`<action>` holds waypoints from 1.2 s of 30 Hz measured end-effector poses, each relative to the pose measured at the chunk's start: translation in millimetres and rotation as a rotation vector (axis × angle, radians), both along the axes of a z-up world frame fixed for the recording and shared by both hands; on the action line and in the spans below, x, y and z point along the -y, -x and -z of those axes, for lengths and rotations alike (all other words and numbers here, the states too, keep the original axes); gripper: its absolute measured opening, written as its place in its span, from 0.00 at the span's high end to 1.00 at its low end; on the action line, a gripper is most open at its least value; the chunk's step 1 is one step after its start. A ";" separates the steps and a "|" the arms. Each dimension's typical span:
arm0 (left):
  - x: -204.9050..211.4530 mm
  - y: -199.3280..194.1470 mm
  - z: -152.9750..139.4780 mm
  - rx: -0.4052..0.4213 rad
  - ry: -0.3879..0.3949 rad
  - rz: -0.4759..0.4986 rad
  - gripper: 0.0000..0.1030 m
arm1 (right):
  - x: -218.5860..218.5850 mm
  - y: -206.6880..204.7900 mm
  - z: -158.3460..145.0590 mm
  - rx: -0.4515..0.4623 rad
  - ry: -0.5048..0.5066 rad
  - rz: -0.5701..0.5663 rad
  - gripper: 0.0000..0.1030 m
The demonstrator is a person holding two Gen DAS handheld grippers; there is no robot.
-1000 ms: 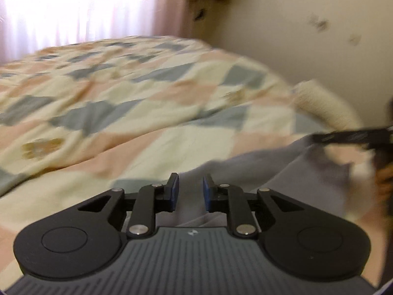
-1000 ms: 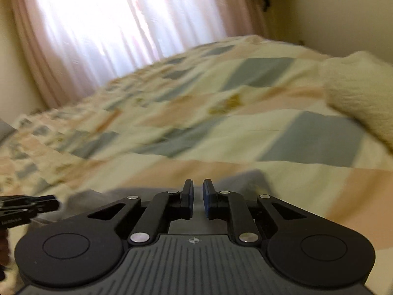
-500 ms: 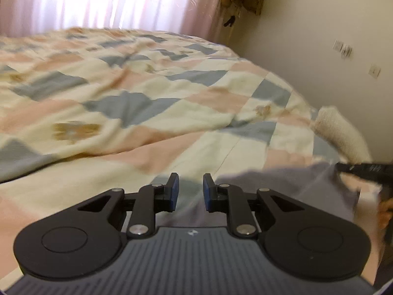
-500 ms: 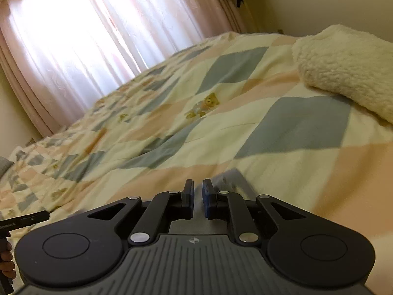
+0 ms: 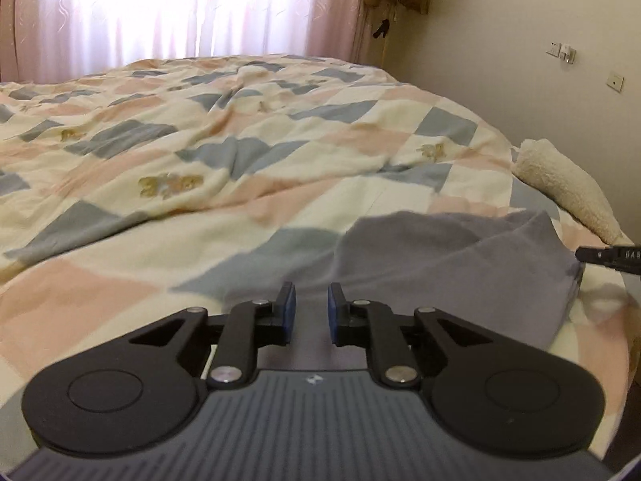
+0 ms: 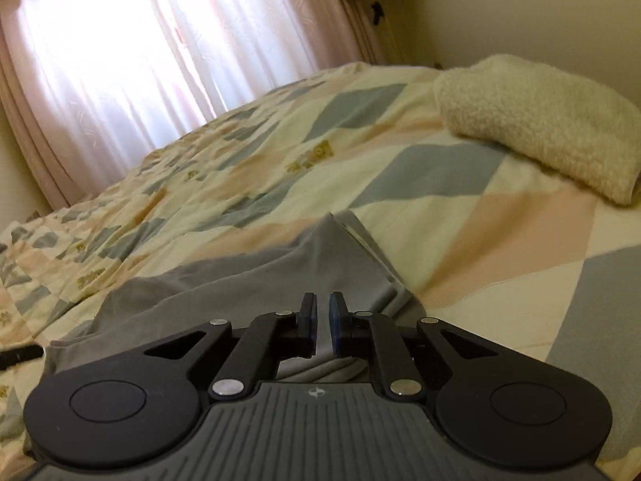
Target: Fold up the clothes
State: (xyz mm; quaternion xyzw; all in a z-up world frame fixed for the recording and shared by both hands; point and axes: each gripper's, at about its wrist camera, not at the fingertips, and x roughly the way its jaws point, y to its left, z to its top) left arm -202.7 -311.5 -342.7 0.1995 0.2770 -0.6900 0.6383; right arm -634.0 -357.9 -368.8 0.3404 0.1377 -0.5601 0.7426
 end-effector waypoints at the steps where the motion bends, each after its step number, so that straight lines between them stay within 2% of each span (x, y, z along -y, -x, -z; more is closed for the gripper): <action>1: 9.5 -3.4 7.4 0.011 -0.014 -0.014 0.85 | 0.6 -0.7 -0.9 -0.011 0.007 0.001 0.88; 2: 19.5 -7.6 15.9 0.019 -0.035 -0.032 0.87 | 6.3 0.9 5.6 -0.023 -0.007 0.016 0.88; 3: 31.3 -16.0 30.5 0.007 -0.097 -0.066 0.90 | 14.1 4.3 14.8 -0.028 -0.040 0.044 1.00; 5: 34.5 -28.9 37.1 -0.058 -0.118 -0.090 0.91 | 22.9 16.1 28.7 0.052 -0.104 0.091 1.00; 6: 31.1 -29.4 29.5 -0.056 -0.108 -0.086 0.92 | 16.1 16.0 22.4 0.057 -0.085 0.097 0.99; 7: 25.6 -28.8 21.8 -0.031 -0.092 -0.081 0.91 | 9.2 15.9 16.0 0.063 -0.066 0.103 0.95; 8: 17.7 -28.4 12.8 -0.001 -0.074 -0.072 0.91 | 2.3 15.8 9.6 0.068 -0.047 0.109 0.88; 9: 9.9 -28.6 4.0 0.020 -0.062 -0.056 0.83 | -5.0 15.1 3.1 0.069 -0.027 0.113 0.85; 11: -6.4 -32.9 -8.5 0.048 -0.045 -0.003 0.80 | -27.2 3.2 -13.4 0.005 0.030 0.092 0.85; 13: -23.0 -32.4 -14.5 0.129 -0.037 0.082 0.80 | -53.0 -13.4 -26.0 -0.042 0.088 0.058 0.84; 16: -43.8 -25.4 -10.8 0.291 -0.078 0.181 0.80 | -95.4 -51.6 -33.0 -0.123 0.148 -0.032 0.78; 19: -51.7 -26.9 -2.7 0.346 -0.176 0.172 0.80 | -129.1 -92.3 -28.8 -0.173 0.146 -0.137 0.76; 21: -53.7 -28.2 1.5 0.322 -0.243 0.117 0.80 | -146.9 -114.2 -23.3 -0.190 0.119 -0.188 0.76; 23: -60.3 -27.4 1.3 0.291 -0.257 0.087 0.80 | -160.3 -132.3 -18.7 -0.207 0.088 -0.223 0.76; 27: -77.8 -22.1 -3.6 0.247 -0.247 0.102 0.79 | -170.0 -144.4 -25.6 -0.219 0.077 -0.211 0.76; 36: -95.6 -26.4 -11.2 0.232 -0.226 0.116 0.78 | -181.9 -140.9 -41.1 -0.212 0.081 -0.148 0.73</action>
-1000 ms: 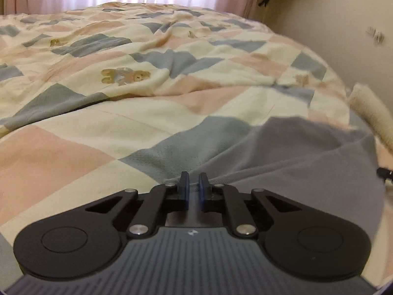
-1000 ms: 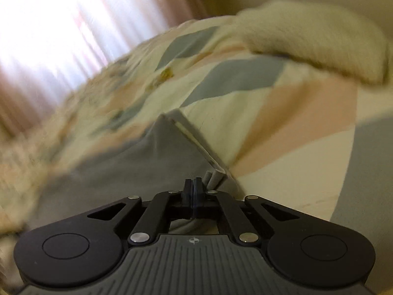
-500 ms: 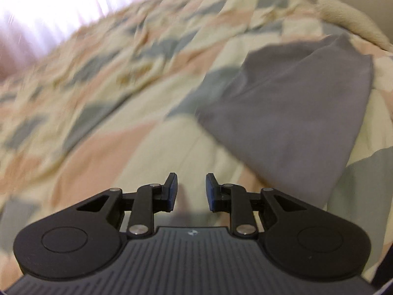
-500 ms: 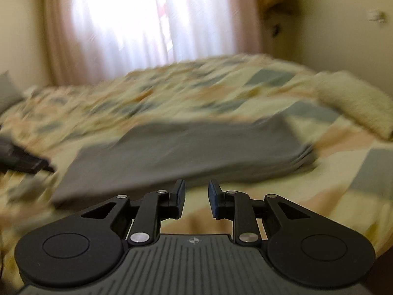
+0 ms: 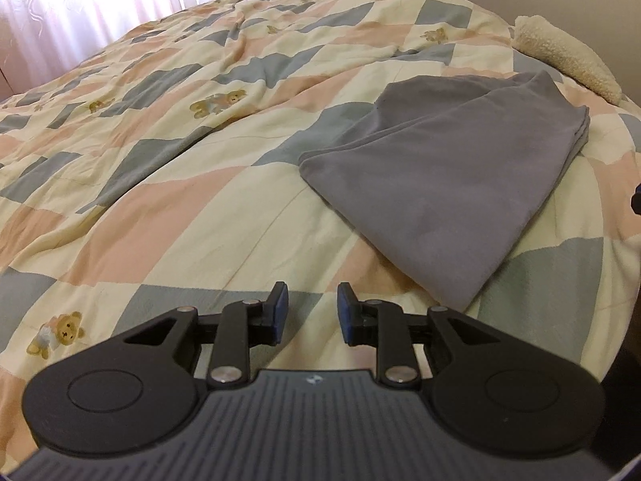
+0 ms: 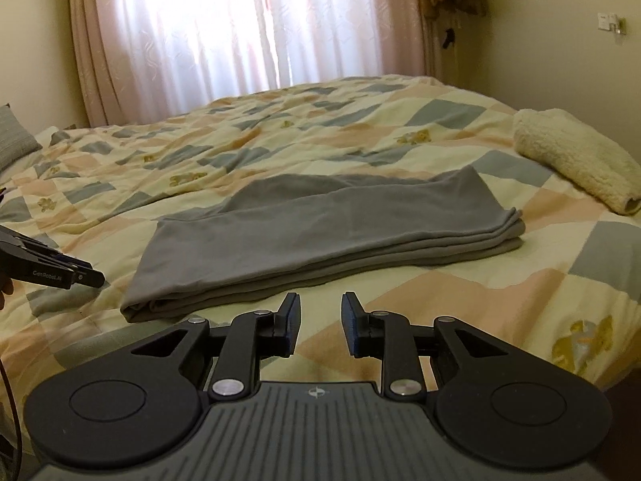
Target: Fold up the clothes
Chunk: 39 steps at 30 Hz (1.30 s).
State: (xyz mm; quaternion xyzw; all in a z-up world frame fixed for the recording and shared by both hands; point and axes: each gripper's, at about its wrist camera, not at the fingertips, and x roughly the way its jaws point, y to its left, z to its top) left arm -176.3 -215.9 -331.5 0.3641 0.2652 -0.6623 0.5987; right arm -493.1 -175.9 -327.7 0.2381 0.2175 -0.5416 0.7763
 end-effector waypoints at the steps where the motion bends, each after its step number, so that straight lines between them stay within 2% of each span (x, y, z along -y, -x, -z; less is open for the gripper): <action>1: -1.5 -1.2 -0.5 -0.002 0.003 0.003 0.78 | -2.5 0.2 -0.2 -0.001 -0.003 0.003 0.72; 5: -9.6 -6.2 -2.7 0.009 0.037 0.049 0.76 | -8.2 -4.8 2.5 -0.010 -0.019 0.020 0.71; 7: -15.5 -8.3 -2.5 0.063 0.084 0.128 0.76 | -9.7 -9.2 3.3 -0.027 -0.017 0.017 0.70; 9: -19.2 -8.5 0.6 0.164 0.135 0.229 0.76 | -12.2 -15.6 3.7 -0.059 -0.002 0.008 0.66; 12: -16.9 -6.4 12.4 0.382 0.181 0.390 0.76 | -23.0 -43.5 5.6 -0.182 0.077 -0.063 0.65; 16: -11.9 5.0 27.0 0.579 0.275 0.671 0.74 | -40.7 -98.6 13.3 -0.356 0.203 -0.226 0.62; 19: -4.6 15.2 46.1 0.711 0.327 0.887 0.72 | -46.0 -138.8 21.4 -0.421 0.267 -0.319 0.61; 21: 4.2 17.5 60.3 0.778 0.340 0.991 0.72 | -47.8 -166.0 29.5 -0.473 0.305 -0.372 0.55; 25: 19.6 14.4 79.4 0.891 0.419 1.119 0.71 | -51.1 -202.0 49.4 -0.584 0.353 -0.445 0.52; 29: 27.8 9.5 99.8 1.043 0.513 1.271 0.70 | -47.5 -224.6 67.4 -0.680 0.351 -0.451 0.48; 34: 36.3 5.9 117.6 1.128 0.607 1.380 0.72 | -38.2 -241.0 88.8 -0.761 0.340 -0.424 0.44; 35: 38.6 5.5 119.9 1.137 0.622 1.389 0.76 | -35.1 -241.6 90.8 -0.769 0.347 -0.415 0.45; 37: 42.3 5.1 124.2 1.148 0.628 1.401 0.82 | -28.9 -242.8 95.0 -0.785 0.361 -0.396 0.55; 39: 43.1 3.9 125.0 1.157 0.631 1.409 0.86 | -24.0 -241.5 96.3 -0.791 0.366 -0.383 0.81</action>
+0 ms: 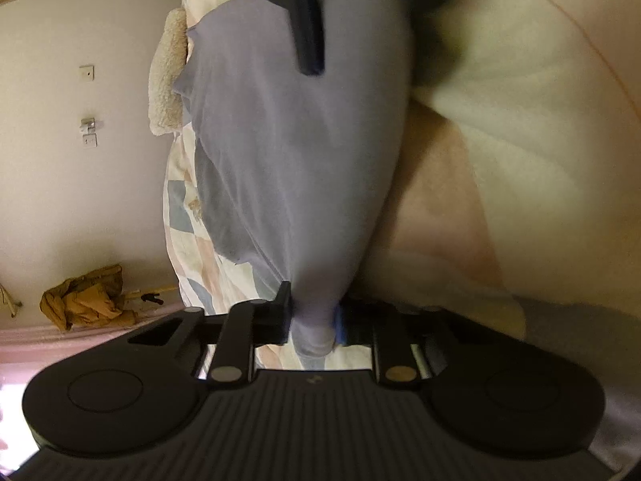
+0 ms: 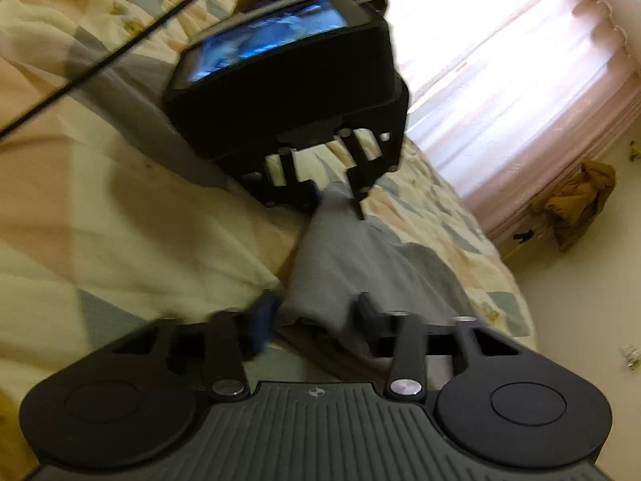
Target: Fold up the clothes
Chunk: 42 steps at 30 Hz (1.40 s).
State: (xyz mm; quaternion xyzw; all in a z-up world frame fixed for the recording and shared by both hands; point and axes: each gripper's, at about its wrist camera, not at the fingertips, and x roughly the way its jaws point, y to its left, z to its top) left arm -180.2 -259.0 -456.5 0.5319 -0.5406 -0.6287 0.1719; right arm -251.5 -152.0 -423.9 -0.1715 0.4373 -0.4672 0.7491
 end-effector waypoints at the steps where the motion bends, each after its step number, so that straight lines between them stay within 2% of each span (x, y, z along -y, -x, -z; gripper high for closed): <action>1: 0.0 -0.2 -2.1 -0.002 0.001 -0.002 0.87 | 1.9 2.0 -1.0 0.005 0.000 0.003 0.84; 3: -0.7 0.8 -11.4 -0.009 -0.004 -0.012 0.87 | 4.7 13.7 -13.6 0.074 -0.015 0.003 0.87; 5: 0.4 3.7 -26.6 -0.015 0.004 -0.017 0.87 | 9.4 31.2 -35.4 0.188 -0.047 0.015 0.88; 8: 11.8 18.2 -65.6 -0.078 -0.028 -0.063 0.86 | 16.9 57.9 -68.1 0.360 -0.097 0.034 0.88; 9: 17.0 25.4 -80.3 -0.106 -0.042 -0.082 0.86 | 24.3 71.6 -79.4 0.441 -0.143 0.047 0.88; 11: 29.4 46.4 -105.4 -0.158 -0.059 -0.101 0.85 | 44.8 107.5 -100.6 0.633 -0.260 0.083 0.88; 13: 45.3 72.5 -127.0 -0.203 -0.082 -0.119 0.85 | 67.3 146.9 -116.1 0.793 -0.335 0.123 0.88; 17: 85.3 136.2 -143.4 -0.301 -0.133 -0.134 0.83 | 113.8 233.6 -132.6 1.015 -0.399 0.241 0.88; 20: 121.6 180.8 -148.9 -0.391 -0.213 -0.175 0.78 | 148.7 299.3 -122.9 1.131 -0.423 0.356 0.88; 23: 154.6 211.8 -146.1 -0.479 -0.323 -0.297 0.78 | 181.2 351.6 -95.0 1.191 -0.475 0.480 0.88; 24: 164.9 216.6 -145.2 -0.513 -0.368 -0.346 0.78 | 190.9 368.1 -76.9 1.218 -0.522 0.526 0.88; 26: 181.9 212.3 -145.5 -0.619 -0.477 -0.464 0.77 | 210.4 393.1 -39.5 1.266 -0.636 0.608 0.88; 28: 186.0 196.0 -144.8 -0.752 -0.616 -0.594 0.77 | 216.1 410.9 -16.5 1.385 -0.727 0.599 0.87; 29: 184.2 187.6 -143.7 -0.815 -0.678 -0.653 0.77 | 217.1 419.0 -8.7 1.451 -0.758 0.586 0.82; 30: 177.5 182.3 -143.1 -0.868 -0.709 -0.693 0.77 | 217.5 422.2 -7.9 1.481 -0.766 0.562 0.73; 31: 173.9 176.9 -142.0 -0.920 -0.729 -0.729 0.77 | 218.6 423.4 -8.7 1.501 -0.767 0.543 0.67; 32: 170.3 171.5 -140.9 -0.973 -0.750 -0.766 0.77 | 220.0 424.3 -9.6 1.519 -0.767 0.523 0.57; 34: 165.7 163.3 -137.3 -1.047 -0.766 -0.829 0.77 | 228.5 420.9 -12.2 1.503 -0.767 0.475 0.56; 36: 164.2 162.2 -130.6 -1.081 -0.743 -0.888 0.78 | 239.5 414.2 -12.3 1.443 -0.778 0.472 0.87; 37: 162.6 162.9 -128.9 -1.101 -0.733 -0.905 0.78 | 242.1 412.6 -14.6 1.427 -0.762 0.459 0.87; 39: 158.3 164.9 -130.5 -1.135 -0.712 -0.914 0.79 | 238.9 409.2 -35.4 1.383 -0.669 0.390 0.88; 42: 155.8 184.4 -134.3 -1.159 -0.672 -0.880 0.79 | 220.2 405.2 -80.0 1.262 -0.439 0.266 0.88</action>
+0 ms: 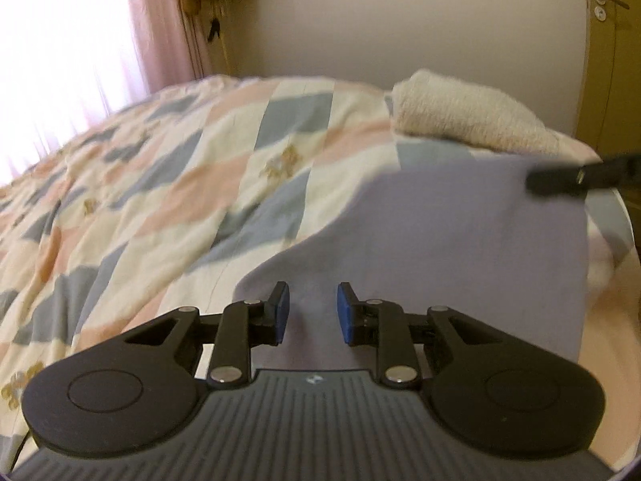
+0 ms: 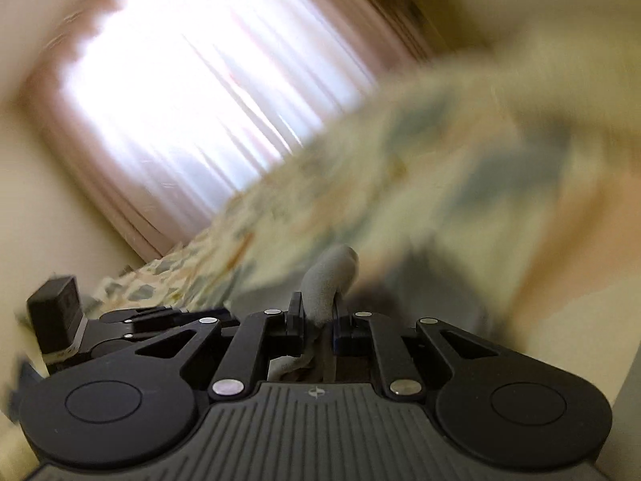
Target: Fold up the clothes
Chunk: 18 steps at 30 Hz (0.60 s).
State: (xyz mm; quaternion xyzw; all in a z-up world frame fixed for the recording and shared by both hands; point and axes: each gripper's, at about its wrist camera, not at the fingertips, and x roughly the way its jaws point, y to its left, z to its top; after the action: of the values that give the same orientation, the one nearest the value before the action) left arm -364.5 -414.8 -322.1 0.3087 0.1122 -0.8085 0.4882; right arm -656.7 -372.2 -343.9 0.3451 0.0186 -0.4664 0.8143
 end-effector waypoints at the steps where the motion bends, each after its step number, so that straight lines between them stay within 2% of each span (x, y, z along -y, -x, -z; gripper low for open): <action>1: -0.7 7.4 -0.8 0.001 0.016 0.004 0.79 | -5.8 3.1 -8.1 -0.041 0.043 0.017 0.88; 2: -0.8 16.7 0.8 0.011 0.026 0.016 0.79 | -11.8 6.7 -15.6 -0.079 0.082 0.034 0.88; 4: 0.6 33.4 8.9 0.038 0.034 0.035 0.78 | -19.7 24.8 -9.9 -0.081 0.044 0.076 0.88; 6: 4.9 45.3 21.9 0.063 0.012 0.039 0.78 | -8.8 35.7 10.4 -0.072 -0.057 0.111 0.87; 9: 3.9 50.9 32.7 0.093 0.014 0.019 0.77 | 1.8 48.2 57.9 -0.011 -0.253 0.112 0.83; 10: 2.2 49.8 31.3 0.089 0.015 0.015 0.77 | 2.1 51.2 61.0 0.016 -0.255 0.109 0.83; 12: -1.2 44.4 23.9 0.079 0.018 -0.004 0.76 | 5.0 56.6 58.1 0.041 -0.239 0.115 0.70; 15: -7.7 34.8 7.9 0.056 0.043 -0.035 0.76 | 13.2 63.6 43.2 0.044 -0.195 0.136 0.57; 18: -11.3 26.6 -6.6 0.008 0.056 -0.050 0.76 | 41.1 60.6 44.5 0.037 -0.222 0.103 0.57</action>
State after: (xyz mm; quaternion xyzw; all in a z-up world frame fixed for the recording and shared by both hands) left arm -391.1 -403.5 -315.5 0.2954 0.0953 -0.7975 0.5173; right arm -717.4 -413.3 -388.4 0.4420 0.0376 -0.4961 0.7464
